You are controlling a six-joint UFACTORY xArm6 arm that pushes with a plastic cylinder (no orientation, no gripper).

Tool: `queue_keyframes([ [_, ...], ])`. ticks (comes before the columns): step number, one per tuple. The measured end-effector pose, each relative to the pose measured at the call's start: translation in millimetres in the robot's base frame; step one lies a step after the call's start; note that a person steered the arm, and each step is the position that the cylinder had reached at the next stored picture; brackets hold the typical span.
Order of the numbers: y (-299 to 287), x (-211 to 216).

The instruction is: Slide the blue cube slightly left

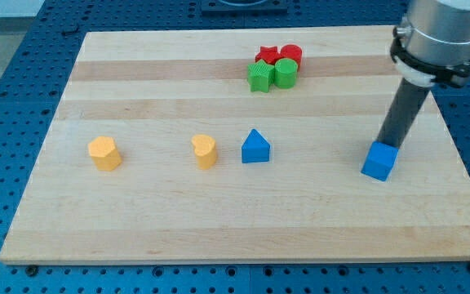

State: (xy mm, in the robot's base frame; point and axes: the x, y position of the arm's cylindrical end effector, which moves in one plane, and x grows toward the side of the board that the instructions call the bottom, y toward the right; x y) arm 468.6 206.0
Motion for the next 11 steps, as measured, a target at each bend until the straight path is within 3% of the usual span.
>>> queue_keyframes([
  [1,31,-4],
  [3,38,26],
  [6,-9,27],
  [9,-67,-6],
  [11,-56,23],
])
